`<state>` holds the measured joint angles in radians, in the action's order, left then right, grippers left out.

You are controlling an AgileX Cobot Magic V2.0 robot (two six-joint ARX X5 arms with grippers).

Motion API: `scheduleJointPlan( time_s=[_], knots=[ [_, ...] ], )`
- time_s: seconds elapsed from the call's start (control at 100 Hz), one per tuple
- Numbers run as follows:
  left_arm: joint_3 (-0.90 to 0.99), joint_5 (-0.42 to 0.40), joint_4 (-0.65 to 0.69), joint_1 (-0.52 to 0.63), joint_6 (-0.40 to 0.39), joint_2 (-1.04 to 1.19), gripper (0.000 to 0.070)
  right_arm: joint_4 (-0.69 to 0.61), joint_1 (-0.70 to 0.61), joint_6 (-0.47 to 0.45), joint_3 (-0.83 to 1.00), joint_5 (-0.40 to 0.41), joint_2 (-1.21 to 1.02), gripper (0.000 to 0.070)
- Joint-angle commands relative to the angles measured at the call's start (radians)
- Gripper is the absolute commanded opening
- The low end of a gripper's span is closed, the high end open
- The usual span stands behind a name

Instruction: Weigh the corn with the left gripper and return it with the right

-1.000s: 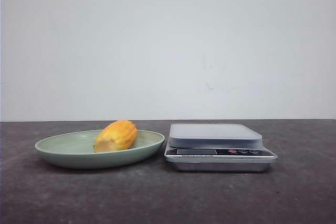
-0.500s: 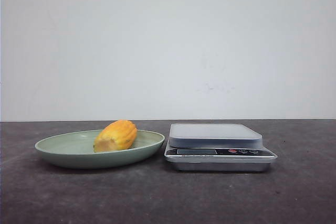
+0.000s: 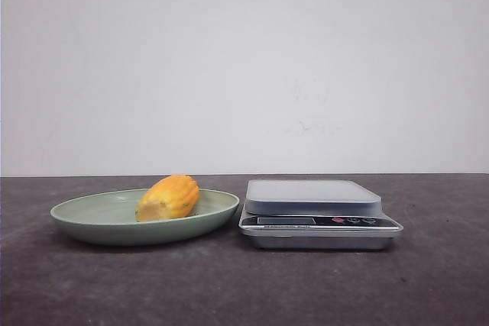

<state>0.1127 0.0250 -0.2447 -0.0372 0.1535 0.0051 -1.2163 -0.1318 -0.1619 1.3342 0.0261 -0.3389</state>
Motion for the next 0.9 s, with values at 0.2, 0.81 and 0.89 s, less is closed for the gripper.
scheduleJointPlan(
  time_s=[0.2, 0.81, 0.89],
  knots=[
    [-0.055, 0.009, 0.058, 0.018, -0.038, -0.002, 0.0012, 0.011, -0.002, -0.009, 0.014, -0.001, 0.000, 0.0009],
    [-0.098, 0.009, 0.057, 0.084, -0.116, -0.002, 0.0012, 0.011, -0.002, -0.009, 0.014, 0.000, 0.000, 0.0009],
    [-0.098, 0.009, 0.057, 0.084, -0.116, -0.002, 0.0012, 0.011, -0.002, -0.009, 0.014, -0.001, 0.000, 0.0009]
  ],
)
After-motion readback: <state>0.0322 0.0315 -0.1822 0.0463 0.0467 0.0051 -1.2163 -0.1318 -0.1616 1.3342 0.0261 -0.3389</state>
